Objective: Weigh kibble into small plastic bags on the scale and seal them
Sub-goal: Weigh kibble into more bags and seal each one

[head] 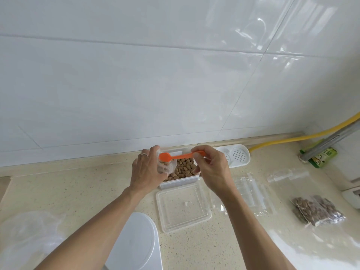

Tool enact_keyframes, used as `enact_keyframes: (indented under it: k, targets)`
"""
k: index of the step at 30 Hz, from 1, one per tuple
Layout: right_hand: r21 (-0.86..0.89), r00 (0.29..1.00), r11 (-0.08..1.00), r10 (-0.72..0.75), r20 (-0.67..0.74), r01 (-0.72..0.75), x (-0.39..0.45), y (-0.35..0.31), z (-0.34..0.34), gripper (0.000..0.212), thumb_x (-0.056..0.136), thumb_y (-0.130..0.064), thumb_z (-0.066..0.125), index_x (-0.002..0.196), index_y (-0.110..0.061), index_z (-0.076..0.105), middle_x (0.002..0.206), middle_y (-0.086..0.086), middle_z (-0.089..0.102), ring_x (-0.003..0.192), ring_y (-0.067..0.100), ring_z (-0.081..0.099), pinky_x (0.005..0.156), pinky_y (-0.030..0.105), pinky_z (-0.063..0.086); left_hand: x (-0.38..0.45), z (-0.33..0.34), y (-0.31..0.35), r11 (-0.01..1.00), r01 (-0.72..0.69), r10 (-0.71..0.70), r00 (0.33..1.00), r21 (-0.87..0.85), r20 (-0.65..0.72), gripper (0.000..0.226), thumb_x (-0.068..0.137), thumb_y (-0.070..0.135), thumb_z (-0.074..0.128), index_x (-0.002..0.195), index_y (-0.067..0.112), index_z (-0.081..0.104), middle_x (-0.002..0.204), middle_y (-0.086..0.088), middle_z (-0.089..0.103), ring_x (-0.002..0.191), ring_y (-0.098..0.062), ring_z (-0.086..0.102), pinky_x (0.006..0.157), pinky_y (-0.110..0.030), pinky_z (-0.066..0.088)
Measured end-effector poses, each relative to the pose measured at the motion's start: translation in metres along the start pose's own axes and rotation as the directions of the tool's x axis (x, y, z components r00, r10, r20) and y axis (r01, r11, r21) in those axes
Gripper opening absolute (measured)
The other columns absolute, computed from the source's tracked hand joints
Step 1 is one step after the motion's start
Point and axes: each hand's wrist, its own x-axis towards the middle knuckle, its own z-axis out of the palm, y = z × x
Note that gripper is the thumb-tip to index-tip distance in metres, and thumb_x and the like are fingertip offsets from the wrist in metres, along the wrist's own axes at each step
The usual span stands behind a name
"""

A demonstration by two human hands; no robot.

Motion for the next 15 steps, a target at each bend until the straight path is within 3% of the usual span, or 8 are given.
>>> enact_keyframes:
  k: [7,10,13,15]
  targets:
    - [0.166,0.967,0.984,0.101,-0.233,-0.063,0.009,0.014,-0.006,0.013,0.098,-0.010,0.054,0.094,-0.015,0.065,0.085,0.012,0.069,0.050,0.014,0.062,0.047,0.022,0.048,-0.004,0.000,-0.014,1.000,0.024,-0.024,1.000,0.011,-0.004,0.082,0.069,0.030,0.078,0.139,0.021,0.035,0.120,-0.011,0.050,0.111,-0.029,0.051,0.097,-0.041,0.039]
    - [0.025,0.945,0.990,0.139,-0.295,-0.138,0.014,0.034,-0.005,0.013,0.099,-0.014,0.052,0.096,-0.016,0.065,0.083,0.004,0.070,0.050,0.012,0.064,0.045,0.021,0.047,-0.010,-0.001,-0.027,1.000,0.014,-0.014,1.000,0.028,-0.016,0.082,0.067,0.031,0.078,0.137,0.022,0.036,0.111,-0.009,0.053,0.104,-0.029,0.054,0.093,-0.039,0.040]
    - [-0.179,0.956,0.972,0.098,-0.275,-0.151,0.017,0.054,0.001,0.016,0.099,-0.014,0.048,0.100,-0.012,0.065,0.079,-0.004,0.066,0.058,0.025,0.065,0.054,0.036,0.055,-0.016,-0.002,-0.041,0.999,0.002,-0.002,1.000,0.041,-0.013,0.082,0.067,0.031,0.077,0.138,0.022,0.036,0.110,-0.010,0.054,0.107,-0.028,0.053,0.095,-0.040,0.040]
    - [-0.346,0.972,0.931,0.031,-0.233,-0.113,0.018,0.062,0.008,0.018,0.100,-0.014,0.046,0.100,-0.012,0.064,0.076,-0.002,0.065,0.056,0.022,0.059,0.052,0.037,0.050,-0.019,-0.002,-0.048,0.999,0.004,-0.003,1.000,0.044,-0.009,0.083,0.067,0.032,0.077,0.138,0.022,0.037,0.110,-0.010,0.054,0.110,-0.028,0.053,0.096,-0.042,0.041]
